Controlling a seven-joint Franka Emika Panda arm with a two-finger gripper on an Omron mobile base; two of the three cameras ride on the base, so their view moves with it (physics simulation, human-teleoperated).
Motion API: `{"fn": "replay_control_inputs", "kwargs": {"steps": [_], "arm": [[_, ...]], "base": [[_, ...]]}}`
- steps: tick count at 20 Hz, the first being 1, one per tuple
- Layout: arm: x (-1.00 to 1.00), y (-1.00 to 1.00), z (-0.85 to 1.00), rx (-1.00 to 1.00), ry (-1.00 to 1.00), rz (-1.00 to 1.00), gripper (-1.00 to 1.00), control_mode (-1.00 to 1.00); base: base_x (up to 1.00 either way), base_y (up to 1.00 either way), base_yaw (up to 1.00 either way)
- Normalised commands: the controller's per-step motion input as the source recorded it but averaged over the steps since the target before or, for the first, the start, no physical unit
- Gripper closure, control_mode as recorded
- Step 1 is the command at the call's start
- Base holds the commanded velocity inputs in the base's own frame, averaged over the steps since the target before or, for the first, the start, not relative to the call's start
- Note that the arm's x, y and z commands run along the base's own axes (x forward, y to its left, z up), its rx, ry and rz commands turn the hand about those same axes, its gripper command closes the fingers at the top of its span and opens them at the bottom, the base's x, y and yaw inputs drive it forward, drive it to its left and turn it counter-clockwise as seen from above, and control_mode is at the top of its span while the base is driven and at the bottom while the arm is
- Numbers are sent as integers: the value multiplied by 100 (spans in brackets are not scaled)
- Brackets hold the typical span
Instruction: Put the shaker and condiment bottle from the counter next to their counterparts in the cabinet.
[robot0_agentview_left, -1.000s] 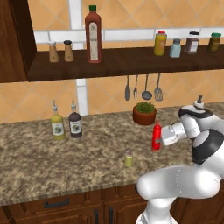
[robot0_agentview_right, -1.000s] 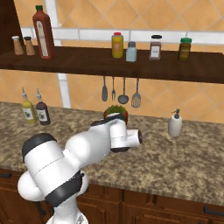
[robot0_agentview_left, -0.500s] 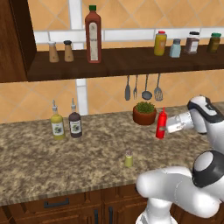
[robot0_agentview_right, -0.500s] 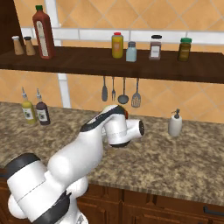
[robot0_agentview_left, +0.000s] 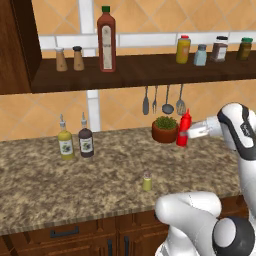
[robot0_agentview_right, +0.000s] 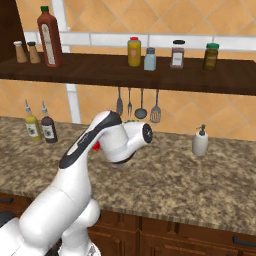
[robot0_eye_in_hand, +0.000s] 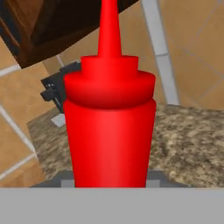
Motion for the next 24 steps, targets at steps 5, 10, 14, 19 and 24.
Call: {"fn": "replay_control_inputs", "kwargs": {"steps": [5, 10, 14, 19, 24], "arm": [[-46, 25, 91, -2, -4, -7, 100, -100], [-57, 19, 93, 0, -4, -7, 100, -100], [-58, 14, 98, 0, -7, -6, 100, -100], [-44, 12, 91, -6, -6, -5, 100, -100], [-33, 12, 77, -17, -14, -9, 100, -100]], "base": [[0, 0, 0], [0, 0, 0], [0, 0, 0], [0, 0, 0], [0, 0, 0]]}}
